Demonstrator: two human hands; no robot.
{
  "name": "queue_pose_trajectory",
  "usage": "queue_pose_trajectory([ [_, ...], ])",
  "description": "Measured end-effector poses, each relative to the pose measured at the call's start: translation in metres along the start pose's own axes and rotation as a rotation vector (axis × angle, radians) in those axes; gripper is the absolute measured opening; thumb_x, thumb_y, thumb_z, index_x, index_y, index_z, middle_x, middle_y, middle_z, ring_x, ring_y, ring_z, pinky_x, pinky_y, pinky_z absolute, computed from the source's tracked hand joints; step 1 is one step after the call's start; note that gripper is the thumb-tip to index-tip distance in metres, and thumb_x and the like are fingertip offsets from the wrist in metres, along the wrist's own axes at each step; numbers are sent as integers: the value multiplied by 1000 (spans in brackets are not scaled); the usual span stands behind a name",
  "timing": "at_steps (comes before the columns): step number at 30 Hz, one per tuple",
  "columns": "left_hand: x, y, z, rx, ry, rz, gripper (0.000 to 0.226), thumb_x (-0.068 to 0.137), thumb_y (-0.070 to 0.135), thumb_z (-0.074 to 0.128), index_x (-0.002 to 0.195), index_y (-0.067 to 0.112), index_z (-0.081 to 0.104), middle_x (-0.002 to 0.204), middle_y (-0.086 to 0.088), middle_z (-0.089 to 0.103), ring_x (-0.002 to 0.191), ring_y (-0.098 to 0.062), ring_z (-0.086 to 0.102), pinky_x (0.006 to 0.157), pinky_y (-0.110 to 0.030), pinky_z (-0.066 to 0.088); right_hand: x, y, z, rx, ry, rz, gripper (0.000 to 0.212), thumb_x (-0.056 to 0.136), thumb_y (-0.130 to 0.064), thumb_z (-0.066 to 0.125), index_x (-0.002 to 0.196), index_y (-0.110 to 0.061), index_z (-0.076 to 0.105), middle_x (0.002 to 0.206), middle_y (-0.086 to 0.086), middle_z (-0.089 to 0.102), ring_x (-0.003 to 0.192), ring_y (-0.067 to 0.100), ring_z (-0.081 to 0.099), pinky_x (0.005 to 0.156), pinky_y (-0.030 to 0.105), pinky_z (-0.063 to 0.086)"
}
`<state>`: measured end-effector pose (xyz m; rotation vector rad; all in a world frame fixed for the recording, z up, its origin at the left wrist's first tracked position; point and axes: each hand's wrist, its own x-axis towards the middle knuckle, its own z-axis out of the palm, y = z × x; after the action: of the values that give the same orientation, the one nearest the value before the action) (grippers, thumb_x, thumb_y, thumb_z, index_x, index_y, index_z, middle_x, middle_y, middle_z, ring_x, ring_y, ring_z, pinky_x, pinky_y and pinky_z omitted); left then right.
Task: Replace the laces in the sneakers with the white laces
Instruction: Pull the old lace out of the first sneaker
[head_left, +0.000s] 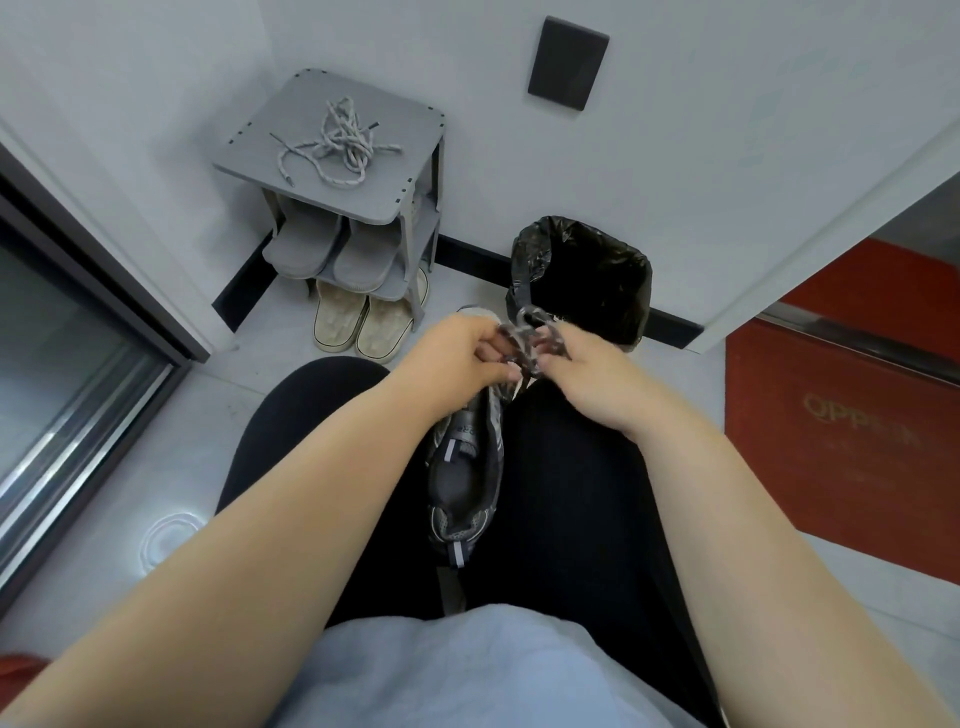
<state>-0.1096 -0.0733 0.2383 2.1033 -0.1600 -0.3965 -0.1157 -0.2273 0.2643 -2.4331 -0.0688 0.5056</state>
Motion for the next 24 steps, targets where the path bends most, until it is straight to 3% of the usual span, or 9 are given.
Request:
queue_pose_trajectory([
  [2, 0, 0, -4, -61, 79, -12, 15, 76, 7, 72, 86, 14, 63, 74, -1, 65, 63, -10, 55, 68, -18, 48, -1, -1, 0, -223, -144, -34, 24, 95, -24, 48, 117, -19, 57, 114, 3, 61, 108, 21, 54, 87, 30, 40],
  [4, 0, 1, -6, -148, 121, -31, 16, 76, 4, 70, 83, 16, 62, 69, 6, 62, 60, -6, 54, 58, -9, 43, 0, -1, 1, -266, -166, -55, 18, 92, -25, 54, 107, -18, 63, 102, 3, 65, 99, 22, 57, 85, 33, 44],
  [7, -1, 4, -8, -223, 123, -38, 17, 75, 5, 72, 82, 17, 62, 72, 7, 62, 63, -5, 55, 56, -5, 42, 6, 2, 2, -176, -86, -63, 14, 87, -23, 62, 98, -18, 71, 92, 4, 69, 89, 21, 61, 83, 35, 47],
  [10, 1, -1, -10, -193, 127, -67, 22, 76, 5, 71, 91, 16, 61, 88, 2, 64, 72, -8, 58, 65, -8, 47, 14, 11, -6, 55, -31, -7, 12, 82, -14, 69, 78, -25, 71, 74, -4, 68, 73, 12, 59, 74, 26, 45],
  [12, 1, -4, -10, 49, 125, -84, 34, 77, 14, 72, 108, 17, 57, 108, -1, 59, 91, -13, 57, 84, -22, 49, 21, 21, -14, 240, -26, 43, 19, 80, -7, 70, 77, -25, 72, 78, -2, 71, 80, 12, 64, 82, 24, 48],
  [14, -5, -6, -11, 438, 68, -93, 56, 79, 34, 69, 126, 16, 45, 126, -6, 48, 114, -22, 48, 99, -34, 40, 27, 31, -21, 444, -45, 91, 18, 82, 0, 66, 84, -17, 72, 93, 10, 72, 88, 18, 69, 83, 24, 54],
  [18, -25, -6, -14, 1008, -116, -113, 53, 80, 52, 55, 114, 12, 47, 115, -8, 56, 110, -28, 49, 95, -36, 35, 34, 45, -29, 756, -97, 237, 17, 85, 7, 58, 89, -7, 67, 82, 6, 72, 73, 7, 70, 62, 12, 54],
  [20, -28, -6, -11, 1079, -157, -106, 39, 82, 44, 54, 105, 13, 51, 106, -4, 60, 104, -25, 53, 90, -34, 34, 39, 52, -31, 859, -113, 286, 17, 86, 7, 56, 88, -6, 66, 76, 3, 73, 73, 7, 70, 61, 12, 53],
  [24, -15, -6, -4, 891, -133, -224, 15, 85, 11, 49, 99, 11, 55, 103, -7, 61, 94, -27, 59, 69, -31, 40, 58, 60, -42, 1139, 26, 272, 23, 90, 5, 51, 87, -11, 68, 76, -1, 74, 75, 4, 70, 62, 10, 52],
])
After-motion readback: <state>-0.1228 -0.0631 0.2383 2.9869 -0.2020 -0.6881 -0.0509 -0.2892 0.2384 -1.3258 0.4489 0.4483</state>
